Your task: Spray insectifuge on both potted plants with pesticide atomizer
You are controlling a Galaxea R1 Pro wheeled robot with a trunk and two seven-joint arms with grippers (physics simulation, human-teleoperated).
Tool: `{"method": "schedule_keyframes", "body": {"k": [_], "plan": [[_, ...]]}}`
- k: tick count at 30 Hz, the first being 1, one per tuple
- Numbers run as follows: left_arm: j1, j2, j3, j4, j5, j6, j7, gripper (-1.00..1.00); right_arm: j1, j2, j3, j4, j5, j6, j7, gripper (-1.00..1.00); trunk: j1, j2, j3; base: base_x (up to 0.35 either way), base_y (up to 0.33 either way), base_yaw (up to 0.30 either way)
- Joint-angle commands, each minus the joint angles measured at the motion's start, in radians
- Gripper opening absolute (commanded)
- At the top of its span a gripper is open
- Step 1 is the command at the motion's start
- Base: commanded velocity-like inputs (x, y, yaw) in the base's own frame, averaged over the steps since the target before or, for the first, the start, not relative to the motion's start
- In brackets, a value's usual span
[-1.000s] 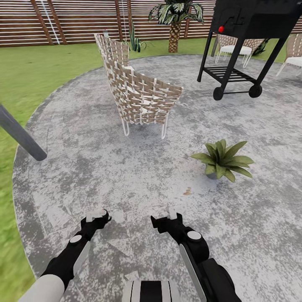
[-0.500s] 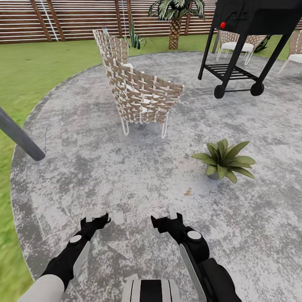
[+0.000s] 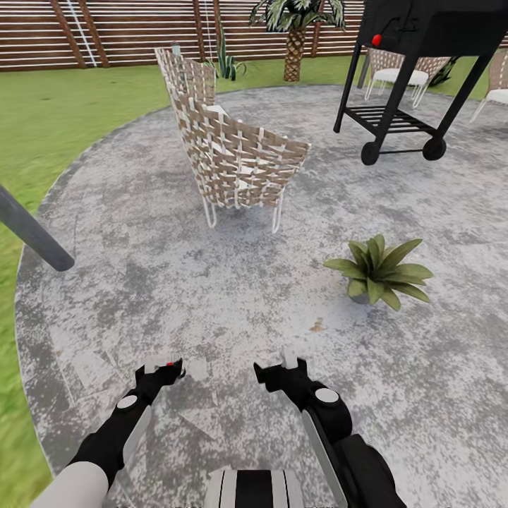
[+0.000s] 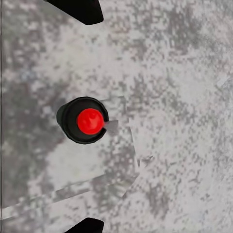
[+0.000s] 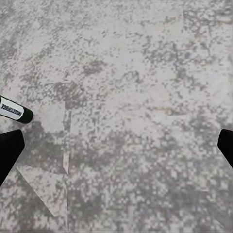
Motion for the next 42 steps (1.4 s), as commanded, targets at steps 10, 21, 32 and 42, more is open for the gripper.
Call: {"method": "schedule_keyframes", "body": {"k": [10,21,32,42], "plan": [[0.000,0.000,0.000,0.001,0.010,-0.003,0.000,1.00,0.000,0.001,-0.001,-0.001,-0.003,0.005,0.001,1.00,0.004,-0.003,-0.039,0.001,0.000,0.000],[0.000,0.000,0.000,0.001,0.010,-0.003,0.000,1.00,0.000,0.000,-0.001,-0.001,-0.003,0.005,0.001,1.00,0.007,-0.004,-0.063,0.000,0.000,0.000],[0.000,0.000,-0.001,0.001,0.010,-0.003,0.000,1.00,0.000,0.000,-0.002,-0.002,-0.003,0.005,0.001,1.00,0.007,-0.004,-0.063,0.000,0.000,0.000],[0.000,-0.001,-0.001,0.001,0.010,-0.003,0.000,1.00,0.000,0.000,-0.002,-0.002,-0.003,0.005,0.001,1.00,0.007,-0.004,-0.063,0.091,-0.007,0.000]]}}
